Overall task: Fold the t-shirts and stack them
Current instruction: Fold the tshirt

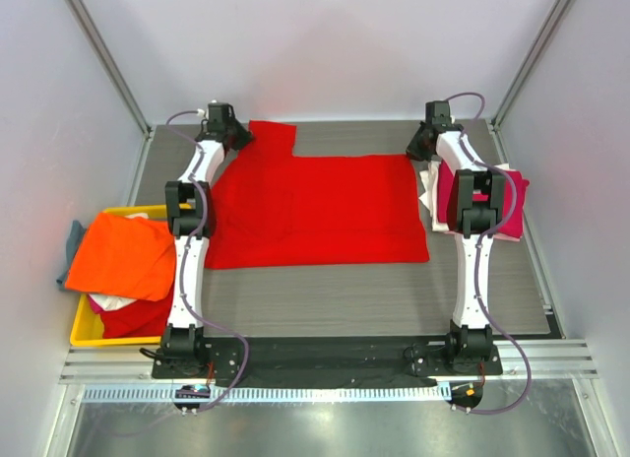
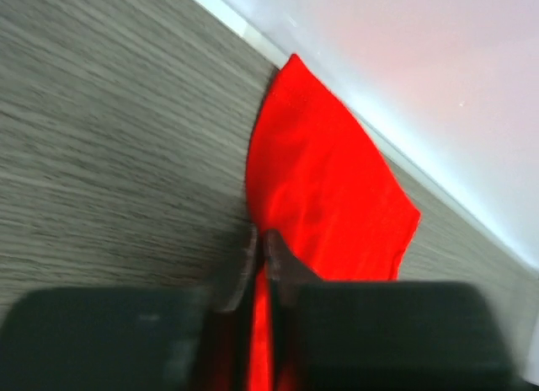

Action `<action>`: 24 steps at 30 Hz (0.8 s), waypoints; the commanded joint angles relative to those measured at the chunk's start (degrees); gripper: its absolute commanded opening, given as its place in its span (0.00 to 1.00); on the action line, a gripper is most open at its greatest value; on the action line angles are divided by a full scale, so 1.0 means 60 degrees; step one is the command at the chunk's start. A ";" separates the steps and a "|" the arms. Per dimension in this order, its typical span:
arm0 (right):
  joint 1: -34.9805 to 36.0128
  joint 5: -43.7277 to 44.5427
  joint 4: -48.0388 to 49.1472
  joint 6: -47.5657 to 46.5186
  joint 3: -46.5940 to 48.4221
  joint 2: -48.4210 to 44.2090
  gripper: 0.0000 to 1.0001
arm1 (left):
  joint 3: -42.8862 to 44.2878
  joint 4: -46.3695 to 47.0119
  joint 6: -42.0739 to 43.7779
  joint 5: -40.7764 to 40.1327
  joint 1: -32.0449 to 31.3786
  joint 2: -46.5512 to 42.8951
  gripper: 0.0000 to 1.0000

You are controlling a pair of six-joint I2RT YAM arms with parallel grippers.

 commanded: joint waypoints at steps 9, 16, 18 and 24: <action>0.0021 -0.0544 -0.0212 0.0065 0.0169 -0.0274 0.01 | -0.0898 0.1018 0.0394 0.0056 0.0179 -0.0717 0.00; 0.0021 -0.0999 -0.0154 0.0314 -0.0329 -0.0932 0.01 | -0.2351 0.2164 0.0805 0.0423 0.0179 -0.2050 0.00; 0.0021 -0.1058 -0.0168 0.0299 -0.0475 -0.1051 0.01 | -0.2889 0.2527 0.0645 0.0423 0.0179 -0.2314 0.00; 0.0021 -0.0927 -0.0124 0.0270 -0.0885 -0.1651 0.01 | -0.3772 0.3380 0.0350 0.0613 0.0194 -0.3076 0.00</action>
